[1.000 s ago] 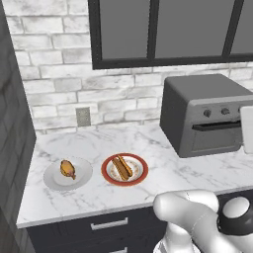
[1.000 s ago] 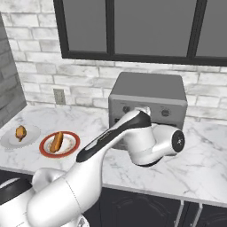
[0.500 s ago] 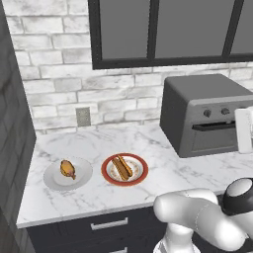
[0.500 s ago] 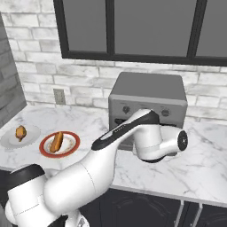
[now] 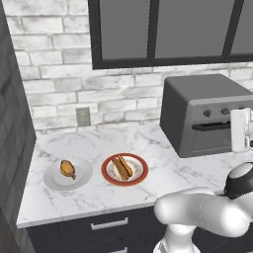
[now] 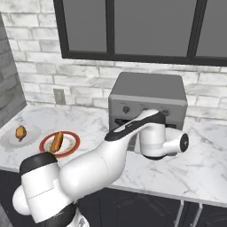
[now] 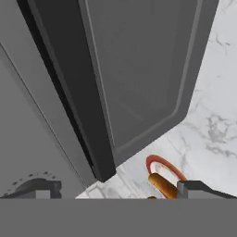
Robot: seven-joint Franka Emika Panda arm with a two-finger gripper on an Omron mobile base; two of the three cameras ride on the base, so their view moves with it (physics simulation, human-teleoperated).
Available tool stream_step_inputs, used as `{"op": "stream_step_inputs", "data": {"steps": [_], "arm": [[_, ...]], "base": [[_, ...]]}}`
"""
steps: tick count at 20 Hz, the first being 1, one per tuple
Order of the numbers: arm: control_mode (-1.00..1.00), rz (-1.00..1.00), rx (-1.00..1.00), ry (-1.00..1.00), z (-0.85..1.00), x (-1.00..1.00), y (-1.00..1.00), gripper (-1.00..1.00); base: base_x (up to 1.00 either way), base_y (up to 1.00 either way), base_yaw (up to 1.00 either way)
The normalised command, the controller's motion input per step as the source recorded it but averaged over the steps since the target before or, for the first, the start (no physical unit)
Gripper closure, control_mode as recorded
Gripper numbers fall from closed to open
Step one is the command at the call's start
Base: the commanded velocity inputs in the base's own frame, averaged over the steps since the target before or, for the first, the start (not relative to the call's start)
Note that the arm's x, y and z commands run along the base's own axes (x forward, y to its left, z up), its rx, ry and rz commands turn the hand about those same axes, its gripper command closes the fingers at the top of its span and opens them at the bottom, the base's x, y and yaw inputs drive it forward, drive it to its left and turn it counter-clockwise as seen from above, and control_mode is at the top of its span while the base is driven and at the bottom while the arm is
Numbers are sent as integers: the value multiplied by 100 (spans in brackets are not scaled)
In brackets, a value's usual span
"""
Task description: Open the toaster oven door. Place the hotdog bun on the top rack in the toaster oven and place the chicken drumstick on the bottom rack.
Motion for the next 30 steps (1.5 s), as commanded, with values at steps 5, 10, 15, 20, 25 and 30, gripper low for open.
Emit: {"op": "stream_step_inputs", "data": {"steps": [5,10,15,20,25,30], "arm": [[-100,-5,0,0,-15,30,-14,-100],[-100,-8,0,0,-21,29,-12,-100],[-100,-7,0,0,-20,18,-10,-100],[-100,-16,-2,0,-21,11,-3,-100],[-100,-16,0,0,-23,11,-4,-100],[-100,-2,1,1,-27,2,-16,-100]], "base": [[0,0,0],[0,0,0],[0,0,0],[0,0,0],[0,0,0],[0,0,0]]}}
